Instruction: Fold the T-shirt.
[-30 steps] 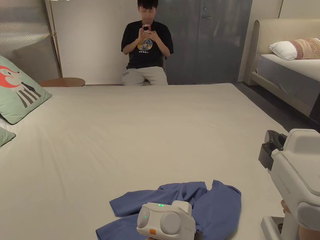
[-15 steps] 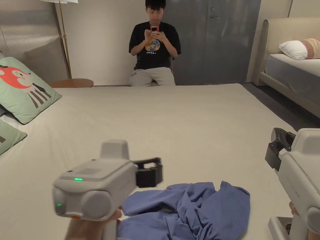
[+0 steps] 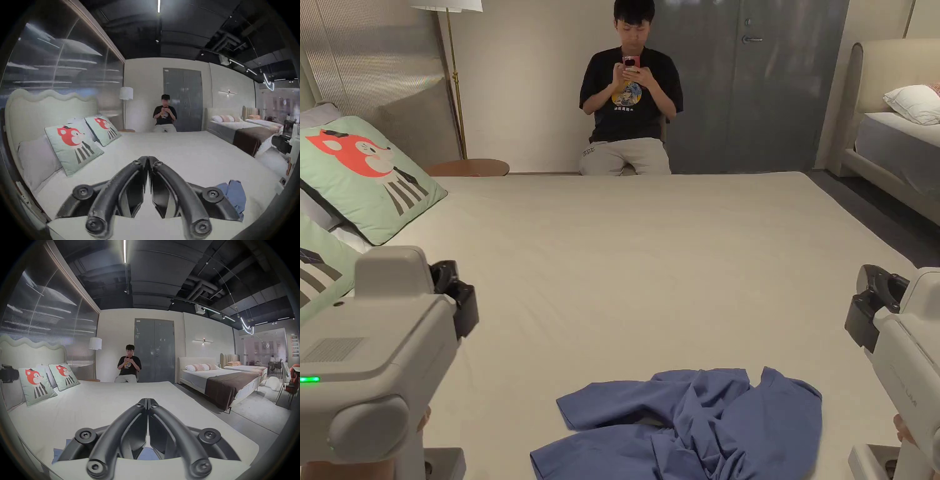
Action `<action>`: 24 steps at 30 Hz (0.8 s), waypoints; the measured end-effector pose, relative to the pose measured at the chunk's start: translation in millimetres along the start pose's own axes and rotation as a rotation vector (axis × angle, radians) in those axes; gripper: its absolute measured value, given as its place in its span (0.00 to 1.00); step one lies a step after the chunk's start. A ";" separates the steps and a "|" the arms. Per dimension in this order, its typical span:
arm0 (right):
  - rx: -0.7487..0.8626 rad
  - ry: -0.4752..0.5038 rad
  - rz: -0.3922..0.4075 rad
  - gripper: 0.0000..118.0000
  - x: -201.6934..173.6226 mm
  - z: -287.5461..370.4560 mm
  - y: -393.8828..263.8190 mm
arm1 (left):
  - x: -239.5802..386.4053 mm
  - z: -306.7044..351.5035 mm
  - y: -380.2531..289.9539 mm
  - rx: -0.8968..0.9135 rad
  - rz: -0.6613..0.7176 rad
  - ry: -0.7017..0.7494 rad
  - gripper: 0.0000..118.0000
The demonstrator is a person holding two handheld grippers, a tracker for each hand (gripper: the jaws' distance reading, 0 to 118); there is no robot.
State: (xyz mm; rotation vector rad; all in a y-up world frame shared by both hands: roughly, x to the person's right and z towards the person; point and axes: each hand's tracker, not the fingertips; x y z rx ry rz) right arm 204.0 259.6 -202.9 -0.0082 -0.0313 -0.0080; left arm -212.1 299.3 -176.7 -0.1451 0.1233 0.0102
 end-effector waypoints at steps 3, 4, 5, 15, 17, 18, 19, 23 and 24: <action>-0.010 0.001 -0.002 0.01 1.6 -0.6 -4.7 | 9.5 -18.0 -15.6 -0.097 0.025 -0.064 0.00; -0.015 0.001 -0.002 0.01 1.8 -0.6 -6.9 | 11.3 -28.1 -24.4 -0.149 0.044 -0.097 0.00; -0.021 0.000 -0.001 0.01 2.2 -0.5 -8.8 | 13.5 -37.7 -33.6 -0.203 0.060 -0.113 0.00; -0.091 -0.011 0.008 0.01 11.3 3.1 -28.2 | 43.2 -114.6 -161.2 -0.760 0.137 -0.138 0.91; -0.111 -0.019 0.009 0.01 13.7 1.8 -33.3 | 52.9 -112.7 -171.5 -0.822 0.121 -0.127 0.91; -0.123 -0.024 0.007 0.01 20.5 -4.2 -46.1 | 57.1 -115.5 -179.4 -0.848 0.116 -0.135 0.86; -0.133 -0.027 0.005 0.01 22.2 -5.6 -50.3 | 61.6 -116.7 -184.7 -0.866 0.104 -0.141 0.77; -0.188 -0.034 0.006 0.01 20.9 -7.1 -60.5 | 73.6 -118.4 -199.4 -0.822 -0.009 -0.118 0.49; -0.205 -0.037 0.008 0.01 21.2 -9.3 -64.9 | 73.6 -118.9 -195.7 -0.834 0.004 -0.125 0.28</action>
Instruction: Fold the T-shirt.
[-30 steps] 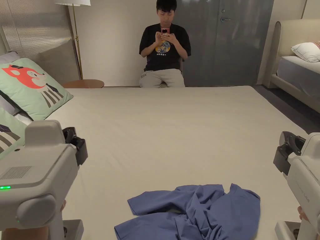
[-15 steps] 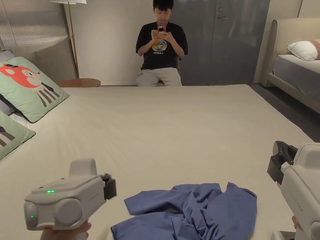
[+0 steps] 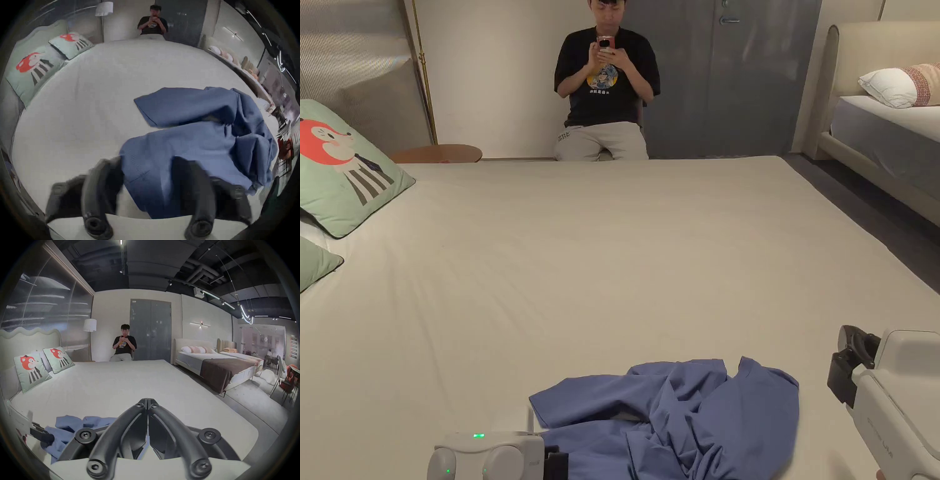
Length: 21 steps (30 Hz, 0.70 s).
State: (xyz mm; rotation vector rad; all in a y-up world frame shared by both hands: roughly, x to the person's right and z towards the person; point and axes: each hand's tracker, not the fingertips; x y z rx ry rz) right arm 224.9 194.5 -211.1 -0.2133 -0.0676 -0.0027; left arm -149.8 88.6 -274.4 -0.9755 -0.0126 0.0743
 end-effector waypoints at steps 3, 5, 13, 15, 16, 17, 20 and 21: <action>-0.109 0.000 0.008 0.19 3.2 -16.9 -14.8 | -1.9 11.4 5.4 0.020 0.017 -0.018 0.01; -0.196 -0.003 0.012 0.72 2.9 -30.5 -25.2 | -1.6 23.7 6.8 0.033 0.011 -0.023 0.01; -0.572 0.020 -0.002 1.00 -5.7 -93.0 -87.2 | -8.9 55.8 6.6 0.093 0.036 -0.059 0.01; -0.634 0.050 0.014 0.95 -15.8 -98.4 -96.3 | -8.5 60.7 4.9 0.101 0.034 -0.060 0.01; -0.648 0.078 0.021 0.82 -20.1 -100.6 -100.1 | -8.5 61.8 5.3 0.104 0.034 -0.061 0.01; -0.655 0.096 0.028 0.65 -24.1 -101.5 -102.3 | -8.7 62.5 6.3 0.106 0.035 -0.062 0.01; -0.592 0.108 0.080 0.38 -33.3 -90.6 -93.3 | -9.2 70.7 6.9 0.115 0.037 -0.067 0.01; -0.592 0.146 0.062 0.12 -30.3 -88.8 -88.6 | -10.9 72.9 9.3 0.125 0.039 -0.080 0.01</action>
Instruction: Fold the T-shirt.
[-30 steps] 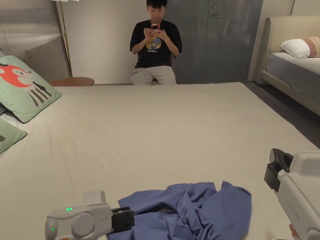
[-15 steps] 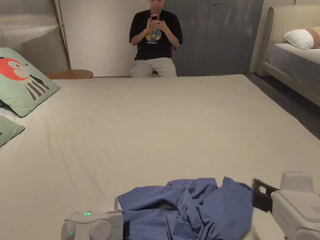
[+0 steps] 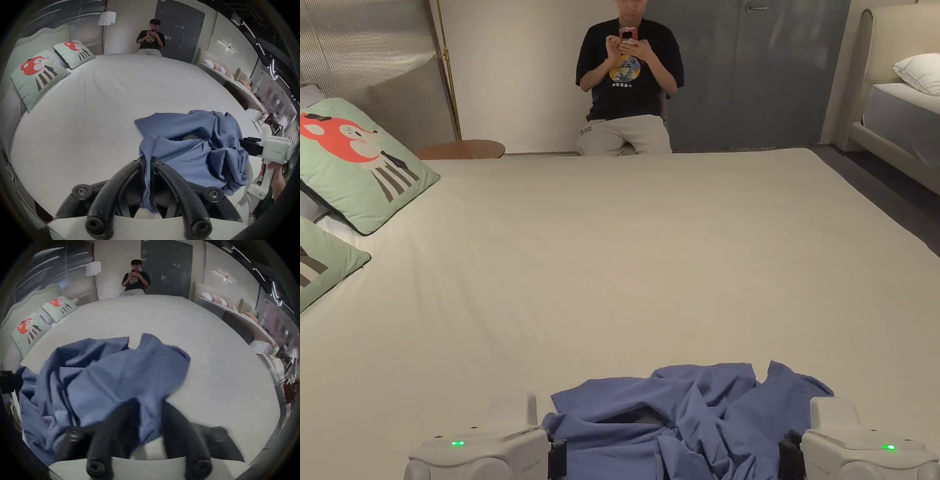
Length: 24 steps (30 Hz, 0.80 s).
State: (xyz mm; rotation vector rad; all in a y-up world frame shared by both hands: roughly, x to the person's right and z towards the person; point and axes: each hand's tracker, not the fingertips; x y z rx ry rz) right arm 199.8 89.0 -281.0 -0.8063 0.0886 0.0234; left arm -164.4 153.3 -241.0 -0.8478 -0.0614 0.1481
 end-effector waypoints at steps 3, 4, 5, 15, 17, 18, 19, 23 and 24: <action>0.066 0.020 -0.058 0.07 7.7 24.6 8.9 | 1.7 18.6 8.5 0.041 0.005 -0.029 0.01; 0.097 0.035 -0.076 0.06 10.8 34.1 13.1 | -1.4 20.0 10.9 0.064 0.006 -0.038 0.01; 0.133 0.047 -0.088 0.06 13.4 42.5 17.9 | -2.2 28.0 15.8 0.089 0.012 -0.044 0.01; 0.473 0.013 -0.093 0.06 43.8 146.5 72.0 | -31.9 117.2 69.8 0.351 0.063 -0.037 0.01; 0.517 0.000 -0.095 0.06 47.3 166.0 79.3 | -40.9 131.0 79.2 0.399 0.067 -0.013 0.01; 0.543 -0.002 -0.107 0.06 49.9 174.7 81.8 | -45.3 139.0 84.0 0.425 0.071 0.002 0.01; 0.562 0.006 -0.115 0.06 52.3 183.7 84.5 | -50.1 147.3 89.2 0.448 0.077 0.014 0.01; 0.641 0.006 -0.128 0.06 54.5 213.3 95.2 | -65.9 175.0 107.2 0.518 0.110 0.034 0.01; 0.659 0.012 -0.131 0.06 54.4 219.8 98.6 | -70.5 181.2 112.6 0.533 0.119 0.035 0.01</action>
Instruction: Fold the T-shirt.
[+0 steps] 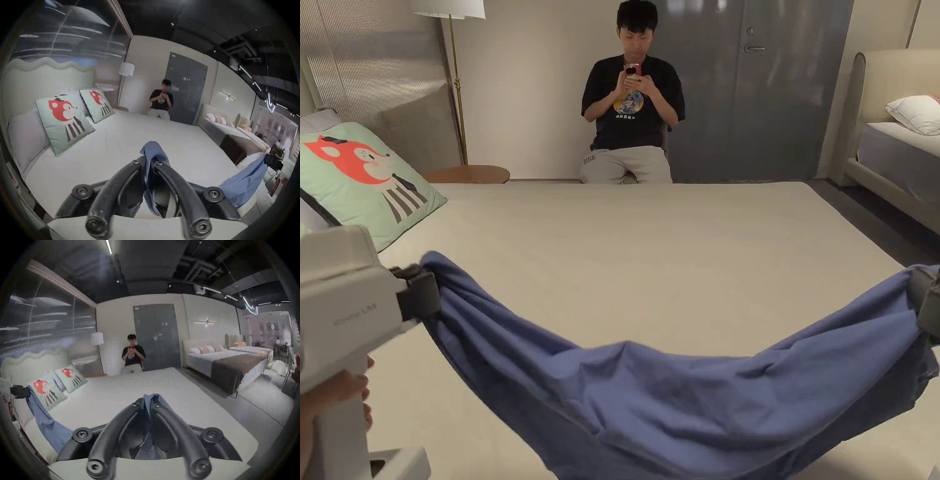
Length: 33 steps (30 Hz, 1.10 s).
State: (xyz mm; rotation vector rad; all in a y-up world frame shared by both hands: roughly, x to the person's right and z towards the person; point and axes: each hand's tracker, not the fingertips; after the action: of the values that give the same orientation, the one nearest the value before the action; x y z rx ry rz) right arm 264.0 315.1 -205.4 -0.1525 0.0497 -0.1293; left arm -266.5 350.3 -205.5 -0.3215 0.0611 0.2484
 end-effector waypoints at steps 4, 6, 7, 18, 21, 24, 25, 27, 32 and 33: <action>0.059 0.018 0.004 0.06 -11.6 2.3 29.6 | -0.6 7.4 26.2 0.041 0.017 -0.010 0.01; 0.085 0.020 0.011 0.06 -14.3 -3.5 45.4 | 0.5 4.3 40.4 0.058 0.015 -0.010 0.01; 0.098 0.026 0.009 0.06 -17.6 -6.9 54.3 | 0.7 2.3 48.7 0.072 0.020 -0.013 0.01; 0.192 0.015 0.040 0.06 -41.3 -81.0 136.9 | 10.8 -53.9 147.1 0.166 0.004 -0.040 0.01; 0.213 0.000 0.040 0.06 -51.4 -98.3 151.2 | 9.1 -82.4 172.5 0.192 0.009 -0.030 0.01; 0.247 -0.012 0.078 0.06 -58.5 -120.0 165.8 | 13.2 -106.4 191.8 0.218 0.003 -0.017 0.01; 0.252 -0.016 0.078 0.06 -54.7 -135.1 171.5 | 15.0 -115.0 197.7 0.226 0.000 -0.014 0.01; 0.259 -0.014 0.069 0.06 -55.8 -152.5 180.4 | 19.9 -131.2 206.6 0.244 -0.010 -0.005 0.01; 0.279 -0.036 0.096 0.06 -62.2 -193.0 192.9 | 26.0 -164.9 218.3 0.270 -0.003 0.001 0.01; 0.280 -0.041 0.101 0.06 -62.0 -200.2 191.0 | 26.9 -171.5 218.7 0.271 -0.003 0.003 0.01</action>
State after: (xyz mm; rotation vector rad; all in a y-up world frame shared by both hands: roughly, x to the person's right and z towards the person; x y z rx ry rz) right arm 214.5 480.8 -430.1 0.1268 -0.0016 -0.0317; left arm -298.8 502.6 -437.3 -0.0521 0.0965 0.2339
